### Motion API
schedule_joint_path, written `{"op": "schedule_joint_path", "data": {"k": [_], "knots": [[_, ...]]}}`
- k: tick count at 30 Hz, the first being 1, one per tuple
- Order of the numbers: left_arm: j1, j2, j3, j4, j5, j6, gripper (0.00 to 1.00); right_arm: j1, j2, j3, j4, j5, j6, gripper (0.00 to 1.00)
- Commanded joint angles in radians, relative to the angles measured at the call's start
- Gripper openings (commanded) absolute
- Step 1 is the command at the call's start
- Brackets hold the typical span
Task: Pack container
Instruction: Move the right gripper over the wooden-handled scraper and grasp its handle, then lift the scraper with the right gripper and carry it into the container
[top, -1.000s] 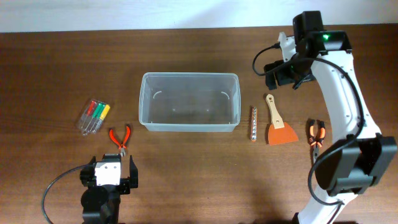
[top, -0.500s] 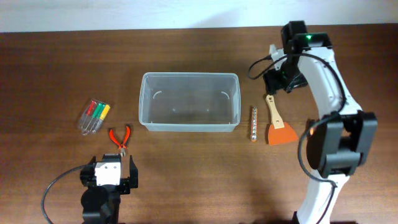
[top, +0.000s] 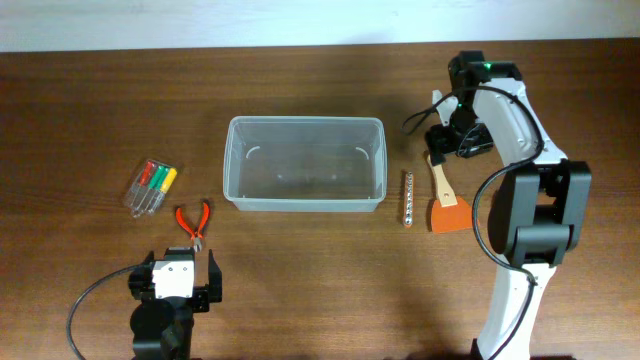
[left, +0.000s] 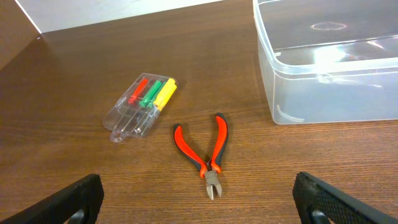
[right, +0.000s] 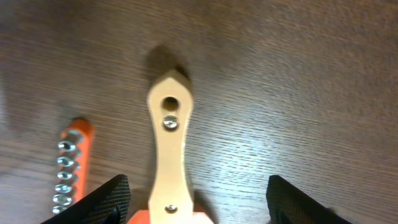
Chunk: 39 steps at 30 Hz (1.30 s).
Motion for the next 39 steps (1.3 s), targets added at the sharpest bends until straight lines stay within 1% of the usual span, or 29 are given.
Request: {"op": "schedule_joint_path", "data": {"k": [1,9,17,19,21,24,25,34,35,37,39], "knots": [[-0.003,-0.006,-0.007,0.003,-0.004,0.016,0.99,-0.010,0.006,-0.032,0.001,0.014,-0.011,0.70],[-0.003,-0.006,-0.007,0.003,-0.004,0.016,0.99,0.000,0.006,-0.167,0.089,-0.019,-0.011,0.69],[-0.003,-0.006,-0.007,0.003,-0.004,0.016,0.99,0.000,0.006,-0.225,0.136,-0.043,-0.011,0.70],[-0.003,-0.006,-0.007,0.003,-0.004,0.016,0.99,0.000,0.006,-0.238,0.149,-0.060,-0.011,0.68],[-0.003,-0.006,-0.007,0.003,-0.004,0.016,0.99,0.000,0.006,-0.256,0.166,-0.072,-0.011,0.63],[-0.003,-0.006,-0.007,0.003,-0.004,0.016,0.99,0.000,0.006,-0.284,0.183,-0.081,-0.011,0.44],[-0.003,-0.006,-0.007,0.003,-0.004,0.016,0.99,0.000,0.006,-0.286,0.184,-0.088,-0.011,0.41],[-0.003,-0.006,-0.007,0.003,-0.004,0.016,0.99,0.000,-0.003,-0.284,0.187,-0.146,-0.011,0.28],[-0.003,-0.006,-0.007,0.003,-0.004,0.016,0.99,0.000,-0.012,-0.282,0.187,-0.154,-0.010,0.24],[-0.003,-0.006,-0.007,0.003,-0.004,0.016,0.99,0.000,-0.024,-0.272,0.181,-0.155,-0.010,0.20],[-0.003,-0.006,-0.007,0.003,-0.004,0.016,0.99,0.000,-0.034,-0.248,0.163,-0.154,-0.010,0.19]]}}
